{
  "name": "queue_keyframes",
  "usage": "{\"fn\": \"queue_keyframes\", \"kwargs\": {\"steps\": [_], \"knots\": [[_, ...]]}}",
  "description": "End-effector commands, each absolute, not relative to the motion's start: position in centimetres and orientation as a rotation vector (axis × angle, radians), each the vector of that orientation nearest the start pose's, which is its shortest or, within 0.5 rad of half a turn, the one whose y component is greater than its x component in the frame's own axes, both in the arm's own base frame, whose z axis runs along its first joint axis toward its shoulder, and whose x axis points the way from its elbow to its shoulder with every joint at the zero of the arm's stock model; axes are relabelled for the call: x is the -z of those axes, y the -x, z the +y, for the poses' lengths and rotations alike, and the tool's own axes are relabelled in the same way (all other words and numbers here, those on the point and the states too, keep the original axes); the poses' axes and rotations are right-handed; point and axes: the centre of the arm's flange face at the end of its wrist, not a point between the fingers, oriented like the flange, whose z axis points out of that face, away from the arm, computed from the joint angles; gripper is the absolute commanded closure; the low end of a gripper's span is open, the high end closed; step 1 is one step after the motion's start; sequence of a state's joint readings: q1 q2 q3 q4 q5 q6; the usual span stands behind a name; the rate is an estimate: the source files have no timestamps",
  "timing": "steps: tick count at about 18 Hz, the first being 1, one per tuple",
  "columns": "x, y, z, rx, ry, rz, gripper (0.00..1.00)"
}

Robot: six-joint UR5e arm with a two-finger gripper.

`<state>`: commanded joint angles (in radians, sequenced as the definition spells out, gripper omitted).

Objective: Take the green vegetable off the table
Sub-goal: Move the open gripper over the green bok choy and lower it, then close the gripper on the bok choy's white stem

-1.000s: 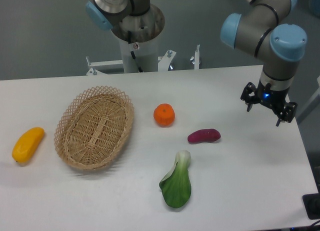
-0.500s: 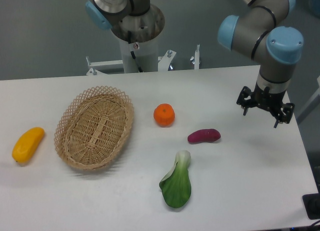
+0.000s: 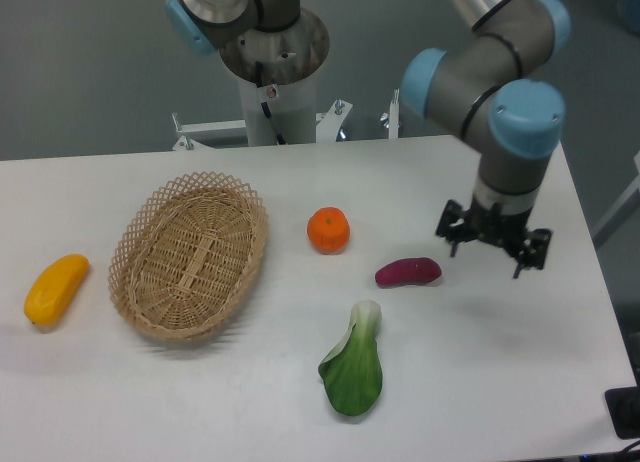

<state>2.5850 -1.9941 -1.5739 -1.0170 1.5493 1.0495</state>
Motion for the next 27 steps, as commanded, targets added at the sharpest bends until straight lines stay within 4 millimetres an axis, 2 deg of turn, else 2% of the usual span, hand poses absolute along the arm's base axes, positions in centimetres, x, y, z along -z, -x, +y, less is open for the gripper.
{"fn": "queue_keyframes", "kwargs": {"steps": [4,7,14,18,20,27], "knots": [[-28.4,45.1,48.7,-0.113,3.061,0.002,0.00],[-25.9,43.1,50.8,-0.056,3.077,0.030,0.00],[-22.0,40.0,54.1,0.004,3.117,0.060,0.00],[-21.3,39.9,54.5,-0.022,3.104,0.024,0.00],[-20.7,39.1,55.3,-0.031,3.104,0.017,0.00],[-19.0,39.0,56.3,-0.174,3.123,-0.050,0.00]]}}
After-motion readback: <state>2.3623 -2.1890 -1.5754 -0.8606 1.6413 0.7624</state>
